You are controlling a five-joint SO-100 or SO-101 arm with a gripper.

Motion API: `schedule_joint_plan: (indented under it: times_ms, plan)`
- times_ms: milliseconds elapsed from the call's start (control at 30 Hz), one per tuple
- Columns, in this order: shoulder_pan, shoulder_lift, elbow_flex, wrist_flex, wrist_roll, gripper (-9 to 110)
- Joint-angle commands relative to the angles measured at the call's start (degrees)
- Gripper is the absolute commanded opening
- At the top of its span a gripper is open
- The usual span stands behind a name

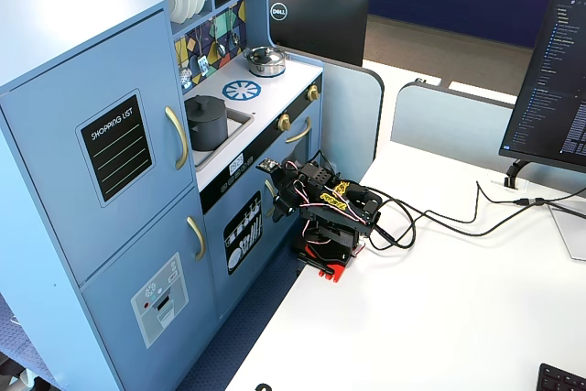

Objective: Take off the lid from the gray recipient and place it on the counter

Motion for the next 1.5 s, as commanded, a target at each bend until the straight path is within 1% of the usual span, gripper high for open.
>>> schedule_joint_plan:
  times_ms: [0, 200, 333, 433, 667, 767, 933, 1167, 1267, 1467]
  plan:
    - [5.19, -0.35, 0.0, 10.02, -0.18, 0]
    - [5.27, -0.35, 0.0, 10.02, 0.62, 0]
    - [4.04, -0.35, 0.0, 8.44, 3.87, 0]
    - [4.31, -0.35, -3.25, 1.41, 6.5, 0]
    - [4.22, -1.49, -21.18, -18.54, 5.89, 0]
    - [3.87, -4.04, -27.51, -28.65, 2.11, 0]
    - [3.34, -12.92, -37.79, -43.07, -0.35, 0]
    - [2.9, -24.17, -46.05, -55.63, -1.76, 7]
    - [2.9, -27.51, -47.72, -57.83, -1.76, 12]
    - [3.25, -33.4, -47.72, -63.98, -3.16, 15]
